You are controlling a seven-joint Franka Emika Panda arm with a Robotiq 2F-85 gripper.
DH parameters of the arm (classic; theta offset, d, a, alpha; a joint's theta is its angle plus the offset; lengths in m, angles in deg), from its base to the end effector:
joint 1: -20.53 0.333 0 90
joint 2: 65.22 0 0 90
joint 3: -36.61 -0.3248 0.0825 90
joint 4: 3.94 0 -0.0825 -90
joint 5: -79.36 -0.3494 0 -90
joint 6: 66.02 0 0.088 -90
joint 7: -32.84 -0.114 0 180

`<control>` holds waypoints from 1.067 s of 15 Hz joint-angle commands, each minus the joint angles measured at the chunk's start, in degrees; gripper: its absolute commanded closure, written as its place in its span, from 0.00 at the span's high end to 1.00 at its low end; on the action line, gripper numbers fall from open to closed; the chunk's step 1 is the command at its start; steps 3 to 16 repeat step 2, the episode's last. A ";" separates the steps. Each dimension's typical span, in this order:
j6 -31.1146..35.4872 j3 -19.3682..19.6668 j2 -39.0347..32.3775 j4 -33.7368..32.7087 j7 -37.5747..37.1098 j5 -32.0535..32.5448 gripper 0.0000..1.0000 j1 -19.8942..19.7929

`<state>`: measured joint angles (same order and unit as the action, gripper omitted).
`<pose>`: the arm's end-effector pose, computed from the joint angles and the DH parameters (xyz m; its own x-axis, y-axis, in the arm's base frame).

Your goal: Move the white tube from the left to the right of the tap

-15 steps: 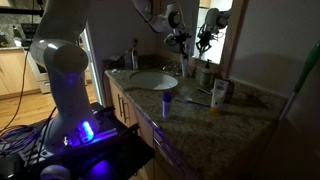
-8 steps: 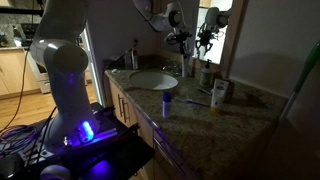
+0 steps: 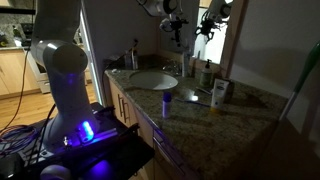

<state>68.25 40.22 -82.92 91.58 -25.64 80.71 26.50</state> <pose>0.6532 0.0312 0.4810 0.5323 -0.8168 0.2225 -0.7658 -0.5766 -0.2848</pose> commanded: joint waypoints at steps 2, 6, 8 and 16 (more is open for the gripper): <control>-0.17 -1.37 2.58 1.72 3.12 -2.73 1.00 -0.90; -0.17 -1.37 2.58 1.72 3.12 -2.73 1.00 -0.90; -0.17 -1.37 2.58 1.72 3.12 -2.73 1.00 -0.90; -0.17 -1.37 2.58 1.72 3.12 -2.73 1.00 -0.90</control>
